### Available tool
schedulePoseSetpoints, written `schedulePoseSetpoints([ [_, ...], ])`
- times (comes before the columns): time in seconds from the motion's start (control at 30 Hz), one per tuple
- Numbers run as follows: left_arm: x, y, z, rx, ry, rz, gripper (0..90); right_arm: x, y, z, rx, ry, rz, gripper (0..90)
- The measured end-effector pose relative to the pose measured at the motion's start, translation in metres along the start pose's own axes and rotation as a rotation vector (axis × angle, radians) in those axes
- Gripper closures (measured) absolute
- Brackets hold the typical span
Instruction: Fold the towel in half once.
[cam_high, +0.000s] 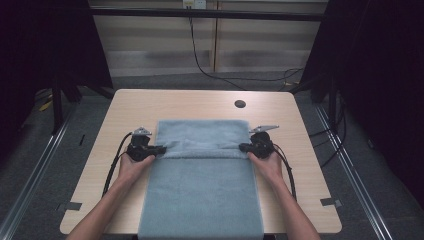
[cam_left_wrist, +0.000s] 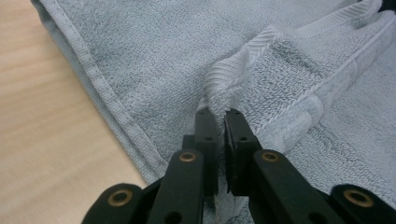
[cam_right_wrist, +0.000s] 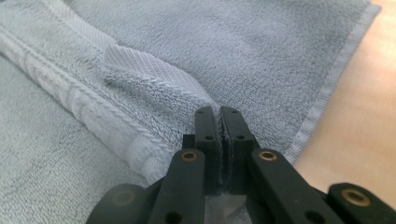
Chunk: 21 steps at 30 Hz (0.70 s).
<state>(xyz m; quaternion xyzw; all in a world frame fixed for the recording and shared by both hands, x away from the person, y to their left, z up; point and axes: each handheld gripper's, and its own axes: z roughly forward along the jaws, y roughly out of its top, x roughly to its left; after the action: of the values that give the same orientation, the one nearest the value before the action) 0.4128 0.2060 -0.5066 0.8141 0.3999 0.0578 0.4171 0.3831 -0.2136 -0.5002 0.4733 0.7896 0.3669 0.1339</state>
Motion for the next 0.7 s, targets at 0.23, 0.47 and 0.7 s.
schedulePoseSetpoints([
  [0.23, 0.013, 0.011, 0.008, -0.003, 0.03, 0.002, 85.5, -0.012, 0.018, 0.022, -0.041, -0.032, 0.03, 87.2],
  [0.47, 0.026, 0.034, 0.027, 0.006, 0.093, -0.025, 85.5, -0.017, 0.029, 0.032, -0.044, -0.081, 0.072, 87.1],
  [0.7, 0.032, 0.037, 0.016, -0.061, 0.043, -0.096, 85.8, -0.026, 0.033, 0.027, -0.089, -0.045, 0.124, 87.3],
])
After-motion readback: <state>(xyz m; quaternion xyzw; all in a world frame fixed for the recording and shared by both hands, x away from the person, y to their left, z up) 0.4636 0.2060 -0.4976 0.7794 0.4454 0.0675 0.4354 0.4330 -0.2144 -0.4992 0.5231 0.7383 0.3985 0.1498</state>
